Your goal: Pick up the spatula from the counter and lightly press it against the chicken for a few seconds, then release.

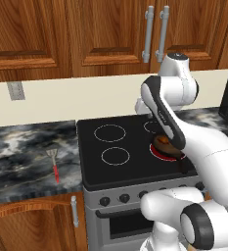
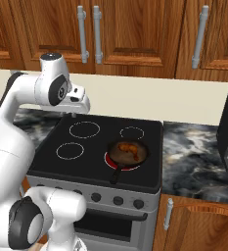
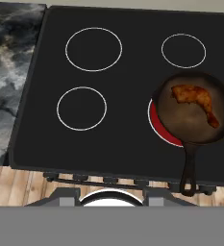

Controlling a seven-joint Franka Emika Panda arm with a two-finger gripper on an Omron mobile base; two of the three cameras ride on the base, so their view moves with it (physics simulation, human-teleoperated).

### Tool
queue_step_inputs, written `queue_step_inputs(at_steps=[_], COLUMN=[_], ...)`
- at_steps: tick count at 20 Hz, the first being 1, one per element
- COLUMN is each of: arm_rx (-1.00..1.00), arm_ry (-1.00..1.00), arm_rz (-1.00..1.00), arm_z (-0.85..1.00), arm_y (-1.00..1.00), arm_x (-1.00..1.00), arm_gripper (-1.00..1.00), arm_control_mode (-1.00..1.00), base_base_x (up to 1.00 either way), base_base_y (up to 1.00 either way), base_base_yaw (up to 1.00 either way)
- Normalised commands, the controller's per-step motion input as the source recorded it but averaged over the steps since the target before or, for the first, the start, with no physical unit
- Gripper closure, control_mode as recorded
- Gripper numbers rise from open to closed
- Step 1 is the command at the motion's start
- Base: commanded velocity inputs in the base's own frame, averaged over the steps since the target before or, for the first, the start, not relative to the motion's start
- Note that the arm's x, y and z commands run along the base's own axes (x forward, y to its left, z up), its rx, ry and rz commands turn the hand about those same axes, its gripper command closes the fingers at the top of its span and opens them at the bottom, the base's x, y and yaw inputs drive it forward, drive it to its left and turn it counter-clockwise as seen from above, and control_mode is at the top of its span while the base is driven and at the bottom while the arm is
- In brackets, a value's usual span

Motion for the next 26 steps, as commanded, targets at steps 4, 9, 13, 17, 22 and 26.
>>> queue_step_inputs(at_steps=[4, 9, 13, 17, 22, 26], arm_rx=[0.00, 0.01, 0.00, 0.00, 0.00, 0.00], arm_ry=[0.00, 0.00, 0.00, -0.02, -0.04, -0.04], arm_rz=[0.00, 0.00, 0.00, 0.00, 0.00, 0.00], arm_z=[0.00, 0.00, 0.00, 0.00, 0.00, -0.01], arm_y=[0.00, 0.18, 0.34, 0.38, 0.45, 0.46], arm_x=[-0.04, -0.26, -0.30, -0.38, -0.30, -0.27], arm_gripper=[-1.00, -1.00, -1.00, -1.00, -1.00, -1.00], arm_control_mode=[-1.00, -1.00, -1.00, -1.00, -1.00, -1.00], base_base_x=[0.00, 0.00, 0.00, 0.00, 0.00, 0.00], base_base_y=[0.00, 0.00, 0.00, 0.00, 0.00, 0.00], base_base_yaw=[0.00, 0.00, 0.00, 0.00, 0.00, 0.00])
